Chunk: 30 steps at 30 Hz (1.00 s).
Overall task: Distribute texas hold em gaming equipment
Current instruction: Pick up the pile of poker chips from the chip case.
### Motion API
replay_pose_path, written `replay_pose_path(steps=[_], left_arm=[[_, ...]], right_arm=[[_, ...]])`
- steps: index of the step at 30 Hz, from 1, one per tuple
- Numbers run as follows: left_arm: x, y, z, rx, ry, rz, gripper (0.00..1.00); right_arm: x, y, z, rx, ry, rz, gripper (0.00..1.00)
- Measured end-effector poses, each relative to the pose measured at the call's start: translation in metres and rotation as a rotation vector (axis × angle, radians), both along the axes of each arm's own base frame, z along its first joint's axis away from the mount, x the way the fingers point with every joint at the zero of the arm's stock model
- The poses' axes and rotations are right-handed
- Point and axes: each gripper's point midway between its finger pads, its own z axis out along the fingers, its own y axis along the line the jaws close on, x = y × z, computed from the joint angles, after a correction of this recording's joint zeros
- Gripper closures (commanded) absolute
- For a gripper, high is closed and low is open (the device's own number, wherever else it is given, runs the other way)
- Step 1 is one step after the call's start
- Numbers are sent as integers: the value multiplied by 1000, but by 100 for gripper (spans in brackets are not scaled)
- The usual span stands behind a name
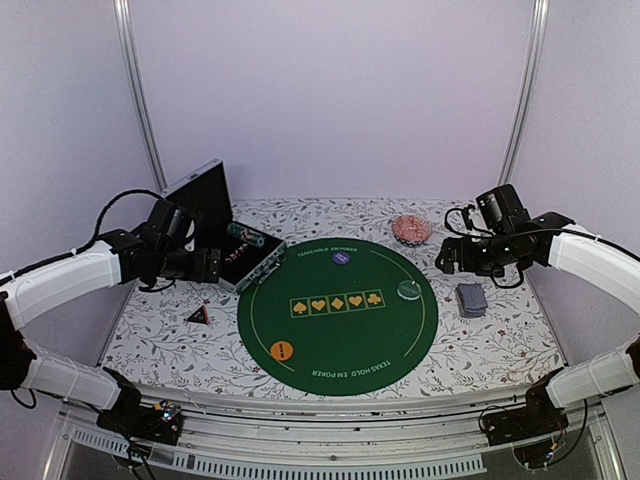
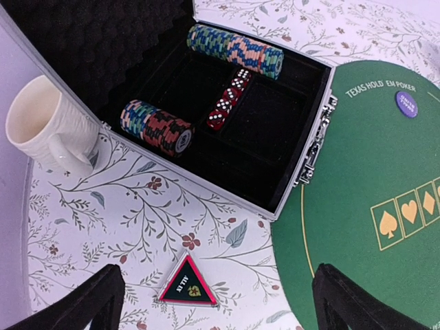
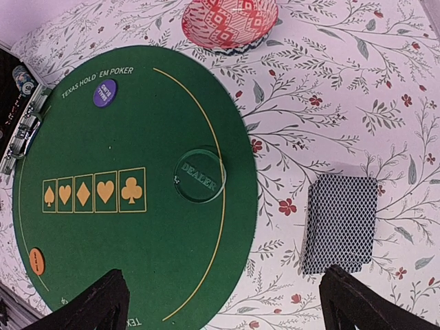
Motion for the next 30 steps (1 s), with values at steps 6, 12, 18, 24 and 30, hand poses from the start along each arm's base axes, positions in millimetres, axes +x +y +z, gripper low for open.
replay_pose_path(steps=[6, 12, 18, 24, 30], left_arm=[[23, -11, 10, 19, 6, -36, 21], [80, -15, 23, 57, -10, -32, 32], [107, 18, -38, 168, 142, 5, 25], [111, 50, -82, 305, 267, 45, 31], [113, 55, -94, 347, 294, 43, 32]], right_arm=[[-1, 3, 0, 14, 7, 10, 1], [-2, 10, 2, 42, 7, 38, 1], [-4, 17, 3, 60, 4, 88, 1], [-9, 18, -7, 61, 16, 108, 1], [-11, 19, -10, 70, 22, 117, 1]])
